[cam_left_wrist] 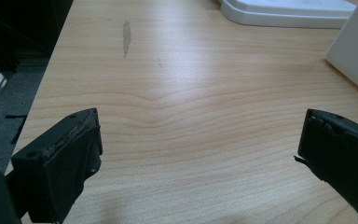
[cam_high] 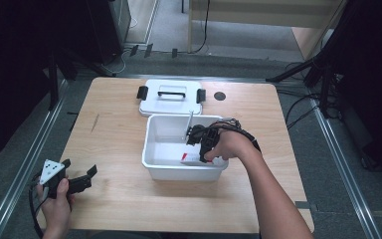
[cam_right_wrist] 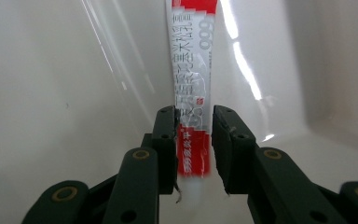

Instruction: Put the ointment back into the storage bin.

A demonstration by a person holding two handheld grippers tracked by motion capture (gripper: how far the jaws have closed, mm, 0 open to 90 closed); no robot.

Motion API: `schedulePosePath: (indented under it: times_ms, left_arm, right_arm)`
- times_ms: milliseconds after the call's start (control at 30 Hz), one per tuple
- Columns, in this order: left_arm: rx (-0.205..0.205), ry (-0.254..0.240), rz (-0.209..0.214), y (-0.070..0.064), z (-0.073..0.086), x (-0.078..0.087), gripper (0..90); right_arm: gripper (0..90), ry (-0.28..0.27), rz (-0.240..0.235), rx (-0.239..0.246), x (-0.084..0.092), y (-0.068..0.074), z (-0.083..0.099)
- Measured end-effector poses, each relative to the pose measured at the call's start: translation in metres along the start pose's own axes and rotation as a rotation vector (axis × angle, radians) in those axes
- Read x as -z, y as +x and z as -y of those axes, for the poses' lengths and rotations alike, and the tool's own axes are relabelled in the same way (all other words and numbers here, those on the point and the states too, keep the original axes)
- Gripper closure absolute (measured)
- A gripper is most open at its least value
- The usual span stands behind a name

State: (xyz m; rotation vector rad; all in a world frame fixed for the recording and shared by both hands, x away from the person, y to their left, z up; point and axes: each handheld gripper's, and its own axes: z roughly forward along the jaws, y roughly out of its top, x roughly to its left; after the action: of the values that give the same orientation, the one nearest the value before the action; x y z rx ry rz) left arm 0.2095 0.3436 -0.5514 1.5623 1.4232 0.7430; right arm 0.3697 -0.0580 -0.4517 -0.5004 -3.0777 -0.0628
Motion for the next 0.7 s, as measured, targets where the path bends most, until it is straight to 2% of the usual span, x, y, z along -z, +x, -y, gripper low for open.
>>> schedulePosePath:
  times_ms: [200, 400, 700]
  left_arm:
    - [-0.001, 0.0, 0.0, 0.0, 0.0, 0.0, 0.1]
    - [-0.002, 0.0, 0.001, 0.0, 0.0, 0.0, 0.1]
    - [-0.005, 0.003, -0.001, 0.0, 0.0, 0.0, 0.0]
  right_arm:
    - [75.4, -0.003, -0.006, 0.015, 0.0, 0.001, -0.002]
    - [75.4, -0.012, 0.0, -0.002, 0.002, 0.001, 0.0]
    - [75.1, -0.095, -0.024, -0.052, 0.022, -0.001, 0.006]
